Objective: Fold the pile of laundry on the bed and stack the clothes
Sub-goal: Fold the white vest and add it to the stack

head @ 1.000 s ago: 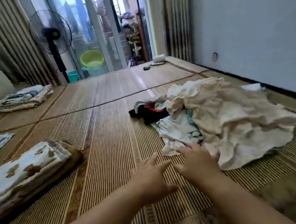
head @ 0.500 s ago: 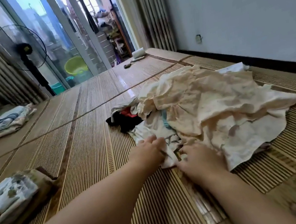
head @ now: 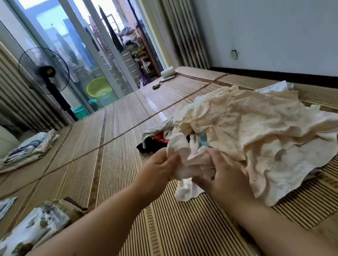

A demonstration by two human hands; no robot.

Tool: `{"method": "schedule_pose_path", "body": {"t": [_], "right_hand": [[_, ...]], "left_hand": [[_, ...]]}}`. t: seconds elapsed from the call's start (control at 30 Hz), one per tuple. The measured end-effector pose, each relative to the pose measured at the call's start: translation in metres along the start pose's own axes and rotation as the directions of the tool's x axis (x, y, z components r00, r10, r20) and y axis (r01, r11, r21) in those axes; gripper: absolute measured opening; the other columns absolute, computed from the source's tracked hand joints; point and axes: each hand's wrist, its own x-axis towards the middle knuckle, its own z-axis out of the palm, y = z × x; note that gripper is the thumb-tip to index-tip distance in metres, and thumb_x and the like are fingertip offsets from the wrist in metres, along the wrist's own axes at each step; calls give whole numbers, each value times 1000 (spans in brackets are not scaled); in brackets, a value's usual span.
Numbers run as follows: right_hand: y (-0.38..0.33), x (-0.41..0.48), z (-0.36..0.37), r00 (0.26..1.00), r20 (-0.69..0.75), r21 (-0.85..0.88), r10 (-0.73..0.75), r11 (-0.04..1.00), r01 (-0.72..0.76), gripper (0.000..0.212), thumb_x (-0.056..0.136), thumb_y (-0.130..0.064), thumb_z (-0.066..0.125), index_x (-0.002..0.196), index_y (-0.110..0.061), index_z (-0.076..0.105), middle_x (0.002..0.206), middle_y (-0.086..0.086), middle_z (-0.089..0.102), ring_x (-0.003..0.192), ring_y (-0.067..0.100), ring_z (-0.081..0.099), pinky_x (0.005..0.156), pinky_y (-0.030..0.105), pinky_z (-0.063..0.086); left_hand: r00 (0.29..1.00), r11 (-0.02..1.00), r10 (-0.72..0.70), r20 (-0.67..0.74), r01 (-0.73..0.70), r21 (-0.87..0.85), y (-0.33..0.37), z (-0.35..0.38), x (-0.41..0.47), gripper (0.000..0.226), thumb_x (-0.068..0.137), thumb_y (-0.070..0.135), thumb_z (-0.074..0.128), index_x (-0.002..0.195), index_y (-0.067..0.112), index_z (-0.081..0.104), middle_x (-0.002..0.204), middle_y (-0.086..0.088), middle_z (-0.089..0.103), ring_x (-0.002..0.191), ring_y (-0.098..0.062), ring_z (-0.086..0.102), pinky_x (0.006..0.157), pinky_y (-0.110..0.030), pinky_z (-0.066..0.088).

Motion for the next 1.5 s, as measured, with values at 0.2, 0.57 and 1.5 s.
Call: {"method": "schedule_pose_path", "body": {"t": [0.2,0.57,1.5], "right_hand": [[-32,-8,-12,984,-162,-36,-81,996,76,31,81,-32,67,112,-28,69,121,6,58,118,32,48,97,48,42],[-158,27,-102,961,-78,-319,-264,920,227,9,85,-25,57,78,-21,62,87,10,68,90,34,62,67,33,39],[-293,8,-105,921,388,753,-17,582,-306,17,91,-6,49,104,-12,58,75,5,60,65,14,57,57,27,53]], "left_hand": [[998,992,47,-49,-52,-117,64,-50,-83,22,90,31,46,93,15,61,75,5,67,76,-15,63,86,-39,54],[781,973,-67,-621,-86,-213,96,-206,-118,27,101,28,48,114,9,61,97,-16,60,80,-24,58,69,-36,54],[892,895,-321,-319,175,-411,85,-296,-248,16,94,15,50,99,11,65,77,-3,61,56,-9,46,53,-21,41]]}}
